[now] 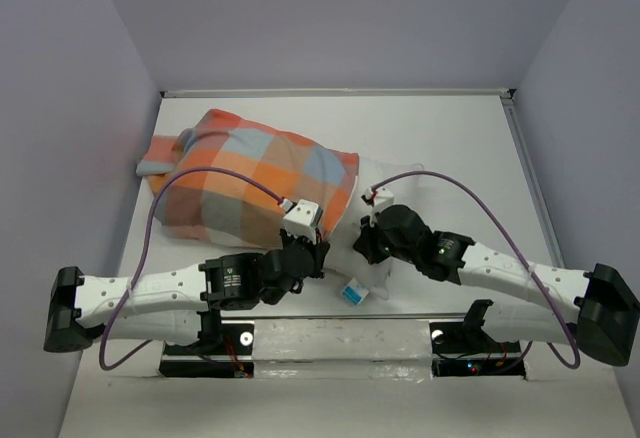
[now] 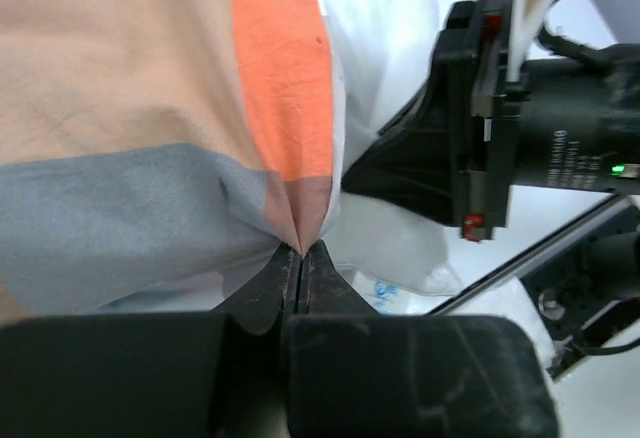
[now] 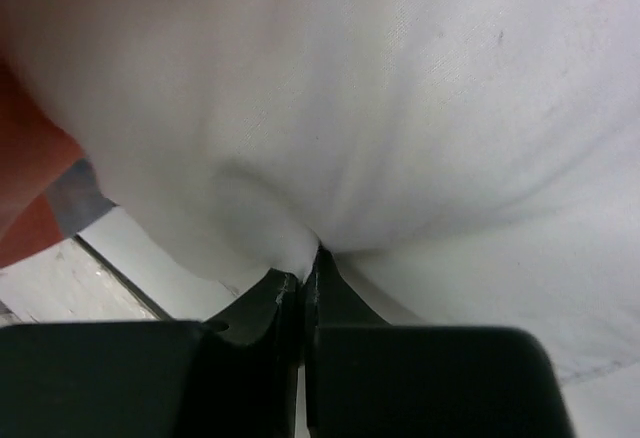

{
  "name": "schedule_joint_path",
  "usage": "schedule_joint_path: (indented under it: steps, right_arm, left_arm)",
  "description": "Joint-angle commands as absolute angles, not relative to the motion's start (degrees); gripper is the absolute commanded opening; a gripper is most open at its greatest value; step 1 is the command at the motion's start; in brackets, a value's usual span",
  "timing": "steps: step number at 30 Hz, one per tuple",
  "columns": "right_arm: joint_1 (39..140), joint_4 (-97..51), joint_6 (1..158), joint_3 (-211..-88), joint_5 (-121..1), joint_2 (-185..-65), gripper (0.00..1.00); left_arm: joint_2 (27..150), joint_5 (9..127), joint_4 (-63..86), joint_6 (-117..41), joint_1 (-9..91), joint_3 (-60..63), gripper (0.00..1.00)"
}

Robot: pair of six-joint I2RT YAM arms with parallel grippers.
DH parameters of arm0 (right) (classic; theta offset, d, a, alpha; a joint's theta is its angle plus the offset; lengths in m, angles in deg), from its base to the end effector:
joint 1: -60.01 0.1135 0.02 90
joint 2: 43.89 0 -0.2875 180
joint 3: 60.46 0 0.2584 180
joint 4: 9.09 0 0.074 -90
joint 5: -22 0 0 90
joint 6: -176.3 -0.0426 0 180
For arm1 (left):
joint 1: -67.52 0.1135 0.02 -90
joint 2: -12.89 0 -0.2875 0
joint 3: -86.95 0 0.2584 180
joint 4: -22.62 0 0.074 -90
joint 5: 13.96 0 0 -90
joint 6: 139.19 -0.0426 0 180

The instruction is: Put the pillow into the pillowcase

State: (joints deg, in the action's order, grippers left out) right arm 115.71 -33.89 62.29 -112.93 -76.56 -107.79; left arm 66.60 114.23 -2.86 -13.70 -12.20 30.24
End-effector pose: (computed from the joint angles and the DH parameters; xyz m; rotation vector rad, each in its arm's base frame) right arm 0.1407 0.1951 0.2518 -0.5350 2.1993 0.6049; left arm 0.0629 -0.1992 0.3177 0.3065 1.9165 -0.7165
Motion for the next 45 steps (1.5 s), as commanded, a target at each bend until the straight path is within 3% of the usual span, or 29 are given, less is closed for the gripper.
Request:
schedule_joint_path:
  steps: [1, 6, 10, 12, 16, 18, 26, 29, 31, 32, 33, 34, 35, 37, 39, 45]
  right_arm:
    - [115.9, -12.8, 58.8, -109.7, -61.6, -107.0, 0.00]
    - [115.9, -4.1, 62.6, -116.4, -62.7, -100.6, 0.00]
    - [115.9, -0.2, 63.5, -116.4, -72.8, -92.3, 0.00]
    - [115.9, 4.0, 60.0, -112.4, -74.1, -94.7, 0.00]
    - [115.9, 7.9, 52.8, -111.0, -75.9, -116.2, 0.00]
    - [115.9, 13.9, 49.4, -109.0, -77.8, -120.3, 0.00]
    - [115.9, 16.3, 49.6, -108.2, -86.5, -122.6, 0.00]
    - [115.9, 17.5, 50.5, -107.5, -81.6, -121.6, 0.00]
    - [115.9, 17.7, 50.1, -107.2, -73.4, -120.9, 0.00]
    - [115.9, 17.0, 50.2, -106.1, -70.9, -120.3, 0.20]
    - [116.4, 15.4, 50.3, -105.5, -69.5, -119.3, 0.31]
    - [116.4, 12.4, 50.6, -105.1, -69.5, -117.6, 0.42]
    - [116.4, 6.2, 51.1, -104.0, -70.3, -112.6, 0.67]
    - [116.4, -1.6, 53.8, -104.2, -74.0, -106.5, 0.82]
    - [115.8, -13.5, 55.8, -105.9, -77.5, -98.6, 0.88]
    - [106.3, -26.3, 60.5, -111.4, -80.5, -93.0, 0.84]
  left_arm:
    - [64.9, 107.4, 10.4, -18.2, -11.8, 27.6, 0.00]
    - [72.6, 101.5, 11.2, -22.9, -11.8, 18.5, 0.00]
    - [73.3, 94.3, 15.5, -23.1, -11.8, 15.8, 0.00]
    - [72.1, 91.9, 17.9, -23.0, -11.8, 13.8, 0.00]
    - [69.9, 85.9, 20.8, -20.1, -12.4, 13.0, 0.00]
    - [67.7, 85.8, 22.6, -17.8, -12.6, 15.3, 0.00]
    - [53.3, 93.2, 22.3, -9.4, -11.9, 32.4, 0.00]
    - [51.1, 95.2, 18.7, -7.1, -11.8, 35.5, 0.00]
    - [52.8, 95.7, 16.9, -6.6, -11.8, 36.2, 0.10]
    - [55.1, 95.7, 14.1, -6.6, -11.8, 35.8, 0.31]
    - [56.5, 95.7, 12.4, -6.8, -11.8, 35.1, 0.44]
    - [57.6, 95.8, 10.5, -7.0, -11.8, 33.5, 0.70]
    - [58.9, 95.8, 7.7, -7.2, -11.8, 32.6, 0.81]
    - [59.1, 95.6, 6.7, -8.7, -11.8, 30.4, 0.99]
    - [58.4, 96.5, 5.0, -10.0, -11.8, 28.3, 0.99]
    - [60.8, 104.8, -3.1, -16.6, -11.7, 15.2, 0.99]
